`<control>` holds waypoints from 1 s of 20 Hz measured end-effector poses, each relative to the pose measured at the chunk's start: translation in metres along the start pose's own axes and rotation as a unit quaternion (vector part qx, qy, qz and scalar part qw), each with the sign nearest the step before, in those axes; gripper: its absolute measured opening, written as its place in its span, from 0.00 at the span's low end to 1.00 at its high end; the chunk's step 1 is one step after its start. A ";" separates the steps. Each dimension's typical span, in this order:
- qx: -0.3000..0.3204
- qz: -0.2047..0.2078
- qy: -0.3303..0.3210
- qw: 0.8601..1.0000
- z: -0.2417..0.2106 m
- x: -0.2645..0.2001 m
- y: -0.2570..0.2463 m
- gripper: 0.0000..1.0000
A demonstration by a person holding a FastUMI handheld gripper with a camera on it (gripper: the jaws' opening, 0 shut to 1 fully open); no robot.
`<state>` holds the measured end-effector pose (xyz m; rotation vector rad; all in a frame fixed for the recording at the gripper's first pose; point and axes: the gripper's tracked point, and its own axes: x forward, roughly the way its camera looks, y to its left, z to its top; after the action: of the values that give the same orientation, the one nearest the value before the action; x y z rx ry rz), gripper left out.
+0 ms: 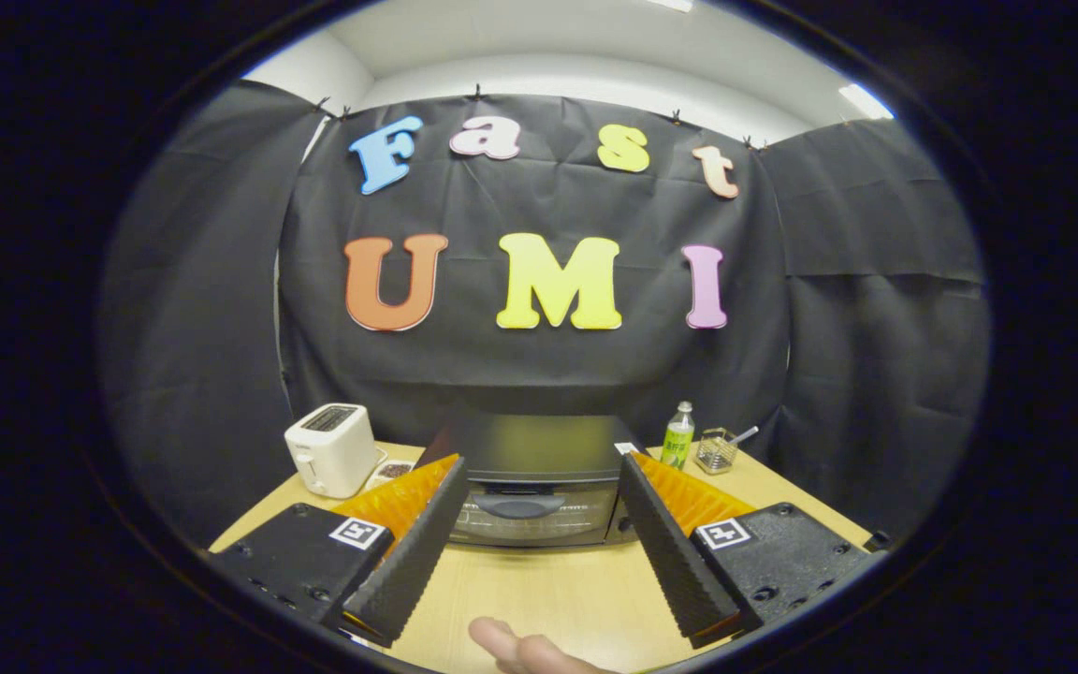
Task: Open the toaster oven, put the food inside, and close the toaster oven door.
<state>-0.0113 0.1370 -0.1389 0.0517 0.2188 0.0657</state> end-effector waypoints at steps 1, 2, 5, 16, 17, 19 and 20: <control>0.008 -0.001 0.000 1.000 0.010 -0.009 -0.005 1.00; 0.013 -0.002 0.001 1.000 0.019 -0.017 -0.011 1.00; 0.032 -0.002 -0.012 0.999 0.052 -0.040 -0.027 1.00; 0.007 -0.016 -0.046 0.999 0.076 -0.086 -0.056 1.00; 0.007 -0.010 -0.043 0.999 0.074 -0.087 -0.051 1.00; 0.001 -0.008 -0.046 0.999 0.077 -0.088 -0.050 1.00; -0.001 -0.012 -0.048 0.999 0.077 -0.089 -0.054 1.00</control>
<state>-0.0778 0.0738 -0.0480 0.0499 0.1228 0.0393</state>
